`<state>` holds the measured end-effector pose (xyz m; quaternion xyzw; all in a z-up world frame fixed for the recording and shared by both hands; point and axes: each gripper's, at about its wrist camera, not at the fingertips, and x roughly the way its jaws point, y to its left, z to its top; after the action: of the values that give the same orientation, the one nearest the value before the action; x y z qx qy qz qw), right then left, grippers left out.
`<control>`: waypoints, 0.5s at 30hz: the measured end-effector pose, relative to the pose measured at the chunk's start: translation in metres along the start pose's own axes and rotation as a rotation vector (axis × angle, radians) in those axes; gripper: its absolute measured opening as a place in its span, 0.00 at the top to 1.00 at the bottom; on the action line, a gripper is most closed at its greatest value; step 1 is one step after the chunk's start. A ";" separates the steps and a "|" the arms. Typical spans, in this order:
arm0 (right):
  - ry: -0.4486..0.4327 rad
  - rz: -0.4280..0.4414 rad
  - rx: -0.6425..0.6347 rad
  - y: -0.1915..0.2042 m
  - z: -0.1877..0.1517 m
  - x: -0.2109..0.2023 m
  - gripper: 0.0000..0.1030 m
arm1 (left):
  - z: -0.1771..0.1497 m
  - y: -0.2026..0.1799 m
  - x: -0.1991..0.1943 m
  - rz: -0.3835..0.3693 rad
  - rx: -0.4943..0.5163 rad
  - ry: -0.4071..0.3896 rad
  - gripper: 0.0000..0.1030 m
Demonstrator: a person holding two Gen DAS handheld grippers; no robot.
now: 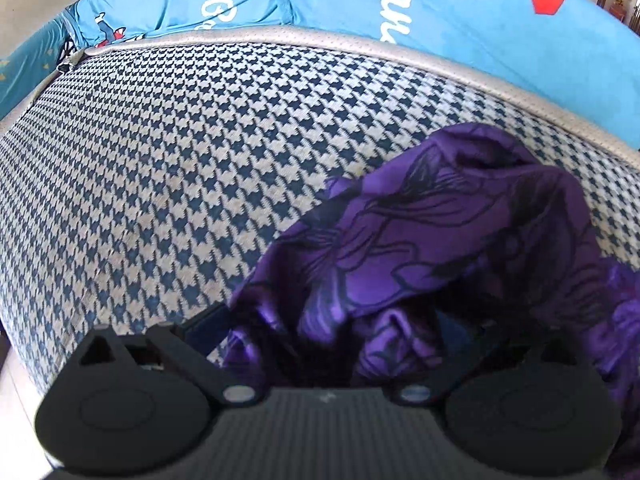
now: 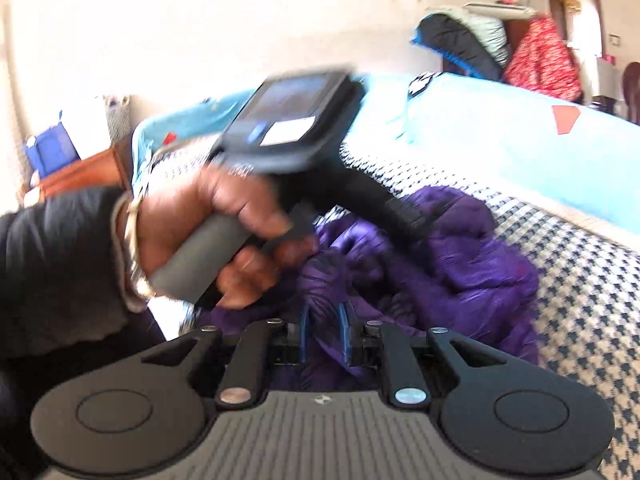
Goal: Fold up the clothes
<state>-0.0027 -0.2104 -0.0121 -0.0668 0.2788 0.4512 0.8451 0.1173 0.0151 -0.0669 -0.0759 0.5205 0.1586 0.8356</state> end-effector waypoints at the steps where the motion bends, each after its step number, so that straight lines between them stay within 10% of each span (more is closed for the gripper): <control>1: -0.016 -0.022 0.021 -0.007 0.002 -0.004 0.83 | -0.001 0.003 0.002 -0.011 0.000 0.006 0.00; 10: -0.084 -0.201 0.191 -0.070 0.021 -0.017 0.69 | -0.008 0.017 0.004 -0.010 0.035 0.011 0.00; 15: 0.025 -0.312 0.238 -0.098 0.018 0.011 0.67 | -0.010 0.027 -0.002 0.018 0.047 -0.018 0.00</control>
<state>0.0882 -0.2534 -0.0168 -0.0142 0.3270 0.2775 0.9033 0.0989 0.0368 -0.0690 -0.0502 0.5171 0.1547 0.8404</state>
